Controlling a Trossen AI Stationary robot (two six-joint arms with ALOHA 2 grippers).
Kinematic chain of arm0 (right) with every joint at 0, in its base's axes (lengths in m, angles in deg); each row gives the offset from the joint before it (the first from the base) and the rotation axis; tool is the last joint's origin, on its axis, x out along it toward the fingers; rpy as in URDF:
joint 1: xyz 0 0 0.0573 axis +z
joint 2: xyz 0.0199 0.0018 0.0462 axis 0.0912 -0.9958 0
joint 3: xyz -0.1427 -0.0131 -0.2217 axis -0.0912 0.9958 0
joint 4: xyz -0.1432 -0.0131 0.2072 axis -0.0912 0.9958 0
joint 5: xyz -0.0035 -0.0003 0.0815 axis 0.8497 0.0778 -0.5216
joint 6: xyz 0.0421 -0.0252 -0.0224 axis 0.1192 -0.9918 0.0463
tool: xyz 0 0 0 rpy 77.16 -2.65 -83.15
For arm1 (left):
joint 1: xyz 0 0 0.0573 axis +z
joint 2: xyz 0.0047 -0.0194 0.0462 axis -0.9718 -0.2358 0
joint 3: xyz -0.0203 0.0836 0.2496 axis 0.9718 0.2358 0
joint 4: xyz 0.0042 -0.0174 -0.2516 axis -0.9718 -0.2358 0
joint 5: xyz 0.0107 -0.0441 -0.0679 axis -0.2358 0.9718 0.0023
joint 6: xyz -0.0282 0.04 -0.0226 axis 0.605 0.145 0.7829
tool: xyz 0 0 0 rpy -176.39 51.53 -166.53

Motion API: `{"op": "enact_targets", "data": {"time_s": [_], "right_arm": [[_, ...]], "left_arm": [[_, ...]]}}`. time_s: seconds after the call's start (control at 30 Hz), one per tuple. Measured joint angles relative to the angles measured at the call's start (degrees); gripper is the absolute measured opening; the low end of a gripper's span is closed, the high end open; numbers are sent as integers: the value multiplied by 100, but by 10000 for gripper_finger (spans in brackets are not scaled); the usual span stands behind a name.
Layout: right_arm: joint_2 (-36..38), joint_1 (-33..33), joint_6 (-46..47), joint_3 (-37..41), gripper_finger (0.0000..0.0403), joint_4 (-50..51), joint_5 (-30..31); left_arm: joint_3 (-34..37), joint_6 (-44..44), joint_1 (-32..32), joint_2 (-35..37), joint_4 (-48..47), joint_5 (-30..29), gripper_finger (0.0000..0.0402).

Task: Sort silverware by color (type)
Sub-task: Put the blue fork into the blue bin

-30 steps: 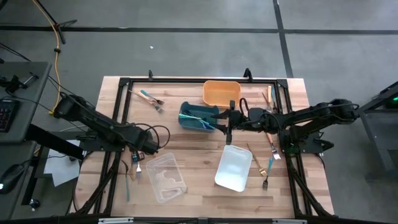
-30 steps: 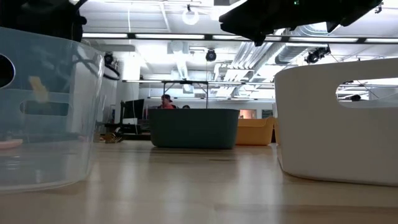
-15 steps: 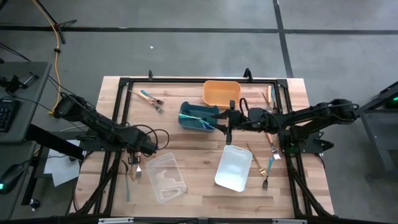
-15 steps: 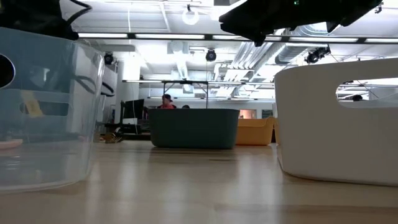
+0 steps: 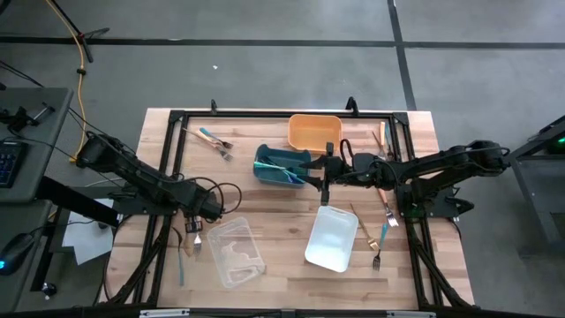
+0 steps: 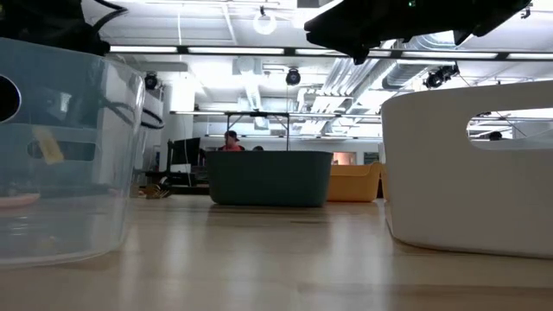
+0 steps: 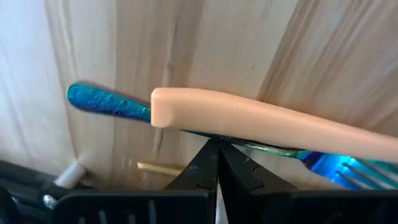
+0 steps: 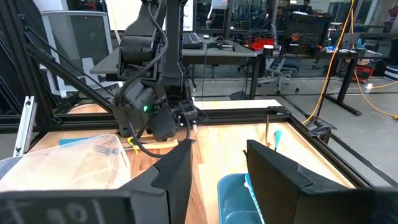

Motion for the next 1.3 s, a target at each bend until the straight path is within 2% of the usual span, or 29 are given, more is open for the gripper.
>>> {"op": "enact_targets", "data": {"time_s": [0.5,0.7,0.87,1.0,1.3], "right_arm": [[0,0,0,0,146,0,0],[0,0,-1,0,146,0,-1],[0,0,-1,-1,146,107,0],[0,0,-1,-2,146,188,-1],[0,0,0,-2,146,197,0]], "left_arm": [[-582,-133,154,0,-21,-754,0],[-858,340,337,28,-238,-1364,0],[-879,1111,432,48,-373,-1297,2],[-836,1689,349,46,-548,-1201,22],[-426,2706,-80,253,-272,-817,104]]}}
